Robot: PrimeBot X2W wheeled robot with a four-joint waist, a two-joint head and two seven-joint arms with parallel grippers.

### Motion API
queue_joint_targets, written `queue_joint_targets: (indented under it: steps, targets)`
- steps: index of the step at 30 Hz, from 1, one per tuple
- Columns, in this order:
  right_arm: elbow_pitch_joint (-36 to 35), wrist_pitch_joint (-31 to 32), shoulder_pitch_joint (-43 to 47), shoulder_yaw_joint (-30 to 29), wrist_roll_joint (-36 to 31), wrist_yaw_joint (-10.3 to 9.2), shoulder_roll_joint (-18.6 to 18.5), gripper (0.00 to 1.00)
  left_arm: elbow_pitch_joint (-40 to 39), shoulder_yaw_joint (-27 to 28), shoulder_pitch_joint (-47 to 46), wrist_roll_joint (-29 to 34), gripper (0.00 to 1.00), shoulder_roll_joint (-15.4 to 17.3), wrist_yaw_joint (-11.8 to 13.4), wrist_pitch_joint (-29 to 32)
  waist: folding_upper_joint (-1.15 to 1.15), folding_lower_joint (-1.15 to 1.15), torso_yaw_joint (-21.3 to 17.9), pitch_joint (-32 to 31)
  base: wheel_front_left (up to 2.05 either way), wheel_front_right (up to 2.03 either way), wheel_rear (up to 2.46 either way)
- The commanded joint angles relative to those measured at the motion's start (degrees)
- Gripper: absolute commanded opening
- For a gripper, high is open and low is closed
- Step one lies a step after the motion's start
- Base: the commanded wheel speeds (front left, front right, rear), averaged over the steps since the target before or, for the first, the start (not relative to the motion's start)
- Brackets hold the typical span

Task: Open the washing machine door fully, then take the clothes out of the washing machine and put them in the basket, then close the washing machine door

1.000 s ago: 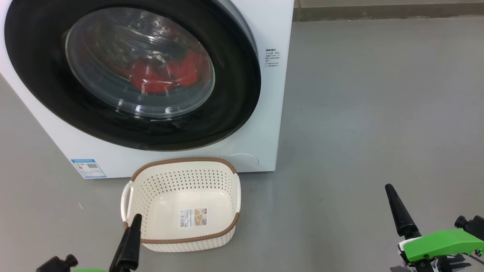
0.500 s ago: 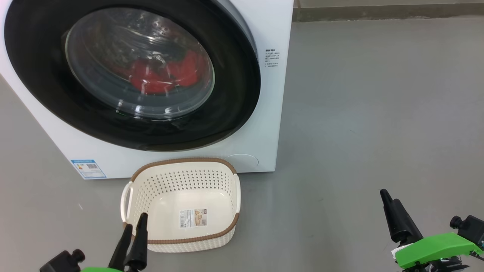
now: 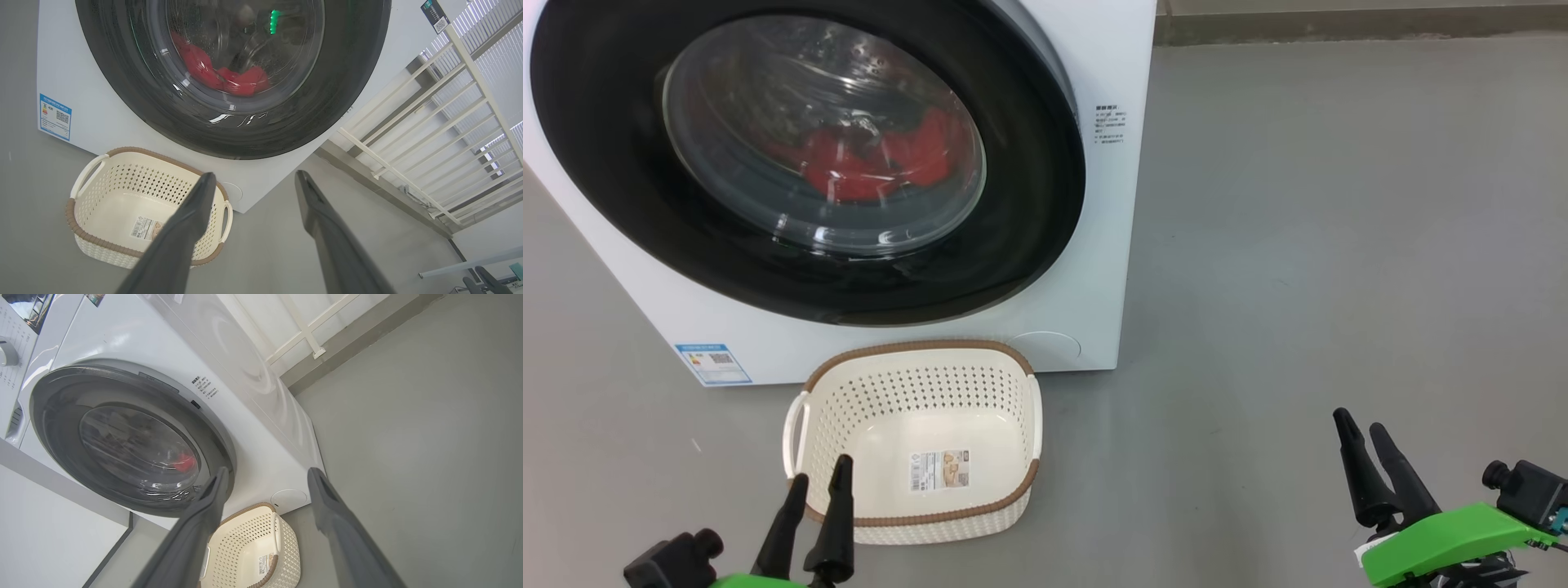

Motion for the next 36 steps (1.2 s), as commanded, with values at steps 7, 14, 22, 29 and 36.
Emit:
queue_joint_targets:
  steps: [7,14,22,29,36]
  targets:
    - [-2.1,-1.8,-0.1,1.3,-5.0,-0.03,-1.6,1.00,-2.4,0.4,-0.2,5.9,1.00,0.8,0.8,-1.7,0.00,0.00,0.0,0.1,0.00,0.00,0.00]
    - [-2.6,-3.0,0.2,1.8,-9.0,-0.03,-2.0,1.00,-3.0,0.1,0.1,10.7,1.00,0.8,1.1,-2.9,0.00,0.00,-0.1,0.1,0.00,0.00,0.00]
    - [-3.4,-4.3,0.7,1.8,-13.4,-0.03,-2.3,1.00,-3.5,0.1,0.3,15.8,1.00,0.8,1.1,-4.3,0.00,0.00,-0.3,0.2,0.00,0.00,0.00]
    - [-4.1,-5.5,1.1,1.7,-17.2,-0.03,-2.5,1.00,-3.9,0.2,0.5,20.4,1.00,0.8,1.4,-5.5,0.00,0.00,-0.5,0.5,0.00,0.00,0.00]
    - [-4.6,-6.7,1.5,0.9,-21.2,-0.04,-2.3,1.00,-3.9,0.3,0.4,24.9,1.00,0.8,1.6,-6.7,0.00,0.00,-0.8,0.8,0.00,0.00,0.00]
